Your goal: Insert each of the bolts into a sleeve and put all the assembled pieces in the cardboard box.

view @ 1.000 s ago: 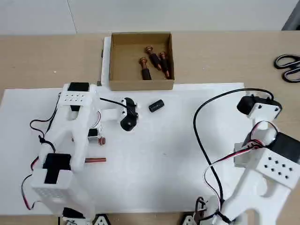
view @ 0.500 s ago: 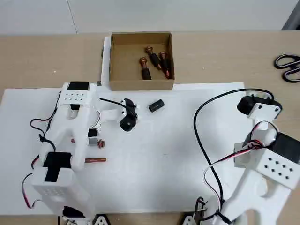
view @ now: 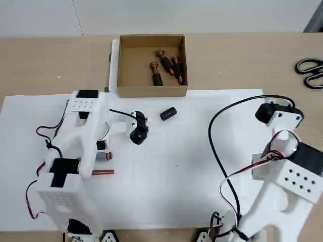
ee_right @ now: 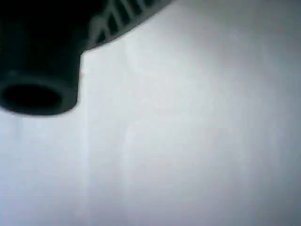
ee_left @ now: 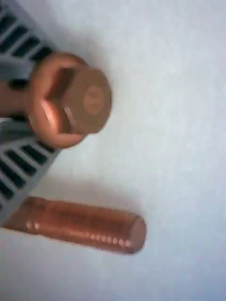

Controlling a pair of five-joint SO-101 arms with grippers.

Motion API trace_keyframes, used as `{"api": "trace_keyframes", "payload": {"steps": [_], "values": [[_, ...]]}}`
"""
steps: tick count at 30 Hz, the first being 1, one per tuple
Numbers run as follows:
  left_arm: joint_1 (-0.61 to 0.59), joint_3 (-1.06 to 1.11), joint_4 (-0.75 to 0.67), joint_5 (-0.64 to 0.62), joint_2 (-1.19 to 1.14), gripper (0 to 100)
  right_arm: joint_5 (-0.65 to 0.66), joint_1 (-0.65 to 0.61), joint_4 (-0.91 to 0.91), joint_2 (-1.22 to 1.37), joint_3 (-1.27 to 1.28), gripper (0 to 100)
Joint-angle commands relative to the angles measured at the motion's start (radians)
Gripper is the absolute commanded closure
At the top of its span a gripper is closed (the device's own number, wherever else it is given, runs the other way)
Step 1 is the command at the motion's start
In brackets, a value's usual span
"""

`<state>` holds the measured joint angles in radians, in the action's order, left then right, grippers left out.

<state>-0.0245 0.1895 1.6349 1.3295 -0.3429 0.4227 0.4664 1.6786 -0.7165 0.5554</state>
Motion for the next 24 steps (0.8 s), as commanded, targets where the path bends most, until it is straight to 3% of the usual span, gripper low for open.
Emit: {"api": "trace_keyframes", "payload": {"steps": [1,9,15,24], "values": [[0.003,0.004,0.011,0.167,-0.029,100,0.008,0.012,0.002,-0.028,-0.003,99.5],[0.003,-0.004,0.014,0.163,-0.028,99,0.008,0.012,0.004,-0.028,-0.003,99.5],[-0.003,-0.194,0.118,0.14,-0.028,99,0.008,0.012,0.004,-0.028,-0.003,99.5],[0.0,-0.306,0.115,0.097,0.021,99,0.009,0.012,0.01,-0.028,-0.005,99.5]]}}
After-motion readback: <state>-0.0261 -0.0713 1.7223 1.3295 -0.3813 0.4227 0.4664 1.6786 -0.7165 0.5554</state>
